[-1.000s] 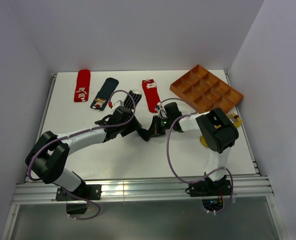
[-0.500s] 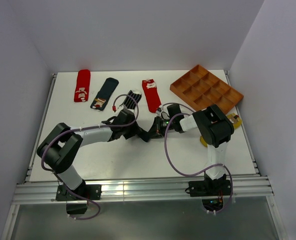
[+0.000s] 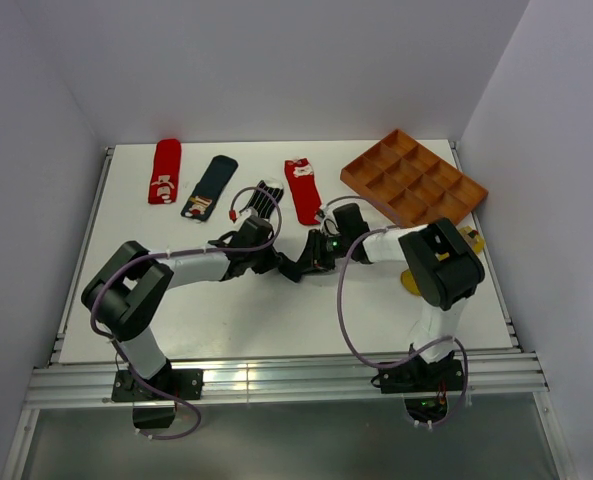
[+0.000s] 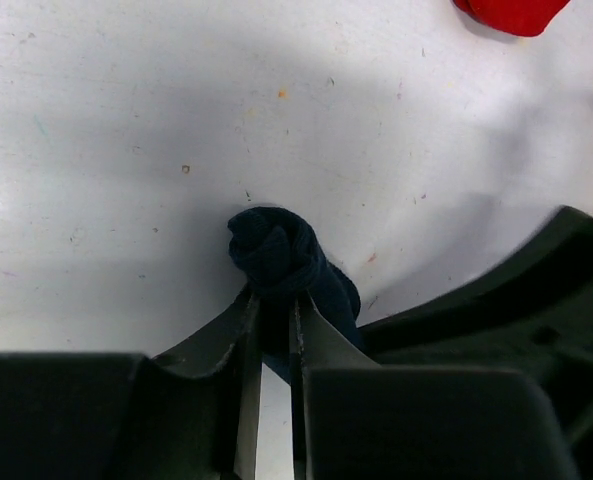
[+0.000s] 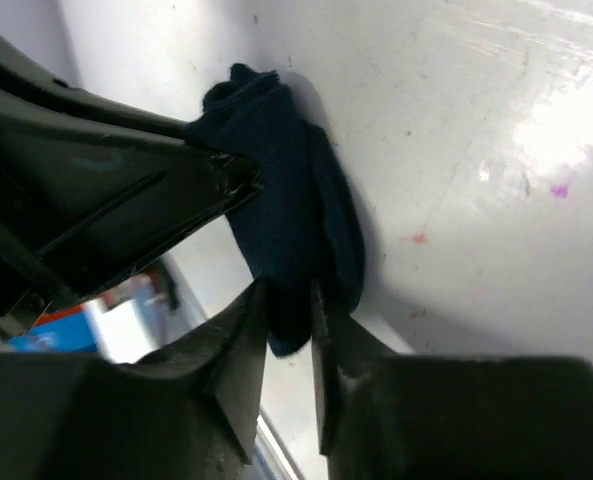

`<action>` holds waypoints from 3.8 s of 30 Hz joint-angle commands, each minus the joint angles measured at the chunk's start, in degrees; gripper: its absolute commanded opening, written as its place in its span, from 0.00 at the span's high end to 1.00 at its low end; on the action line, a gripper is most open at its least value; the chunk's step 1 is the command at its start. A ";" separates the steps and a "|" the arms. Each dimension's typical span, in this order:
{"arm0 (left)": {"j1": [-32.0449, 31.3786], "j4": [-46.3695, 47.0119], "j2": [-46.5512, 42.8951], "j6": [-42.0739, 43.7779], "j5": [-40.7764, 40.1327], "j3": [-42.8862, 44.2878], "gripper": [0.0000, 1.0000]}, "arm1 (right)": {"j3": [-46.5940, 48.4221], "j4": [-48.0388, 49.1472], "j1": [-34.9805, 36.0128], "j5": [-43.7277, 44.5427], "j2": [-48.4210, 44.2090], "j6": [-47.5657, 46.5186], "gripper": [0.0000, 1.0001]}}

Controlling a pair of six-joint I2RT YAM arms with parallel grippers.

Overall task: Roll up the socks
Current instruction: Roll the sock at the center of the board.

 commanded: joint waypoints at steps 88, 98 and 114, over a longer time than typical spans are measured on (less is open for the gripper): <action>1.97 6.57 -4.17 -4.82 0.45 -5.58 0.42 | 1.25 -8.52 5.66 9.68 4.40 -13.33 1.00; 3.55 13.61 -5.32 -6.14 -0.09 -9.90 0.39 | 1.43 -7.55 3.81 6.16 6.86 -11.39 0.99; 4.44 12.91 3.30 -5.61 2.82 -7.26 0.69 | 1.96 -7.99 2.58 7.03 7.66 -10.95 0.96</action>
